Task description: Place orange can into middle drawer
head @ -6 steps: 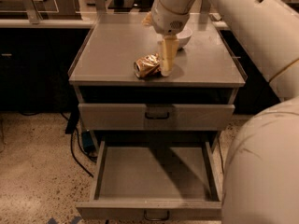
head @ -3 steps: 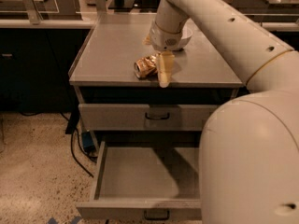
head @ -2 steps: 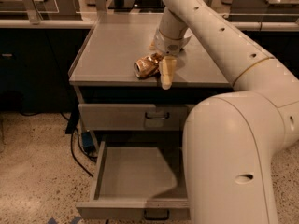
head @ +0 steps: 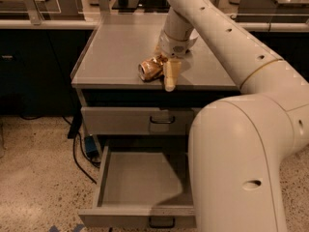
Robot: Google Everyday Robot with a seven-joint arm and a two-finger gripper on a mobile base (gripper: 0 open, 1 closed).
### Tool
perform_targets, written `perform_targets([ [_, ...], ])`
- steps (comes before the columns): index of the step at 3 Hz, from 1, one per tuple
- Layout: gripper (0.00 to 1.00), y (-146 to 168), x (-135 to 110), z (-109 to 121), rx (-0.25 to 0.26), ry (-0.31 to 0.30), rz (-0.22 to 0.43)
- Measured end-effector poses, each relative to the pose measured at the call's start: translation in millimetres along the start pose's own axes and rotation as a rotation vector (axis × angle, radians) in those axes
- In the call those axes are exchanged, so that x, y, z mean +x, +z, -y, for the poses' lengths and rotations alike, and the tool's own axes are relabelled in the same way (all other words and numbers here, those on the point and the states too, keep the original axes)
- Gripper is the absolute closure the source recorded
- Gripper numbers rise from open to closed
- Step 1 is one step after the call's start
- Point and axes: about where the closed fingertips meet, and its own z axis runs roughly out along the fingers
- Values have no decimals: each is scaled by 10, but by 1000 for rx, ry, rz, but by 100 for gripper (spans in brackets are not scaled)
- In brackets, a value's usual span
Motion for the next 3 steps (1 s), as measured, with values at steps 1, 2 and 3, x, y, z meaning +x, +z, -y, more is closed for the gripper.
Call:
perform_targets([
  [1,40,-3,-1,1,1,0,0],
  [2,62,-178,-61,74,57,-9,24],
  [3,86,-182,-64,76,59,-9,25],
])
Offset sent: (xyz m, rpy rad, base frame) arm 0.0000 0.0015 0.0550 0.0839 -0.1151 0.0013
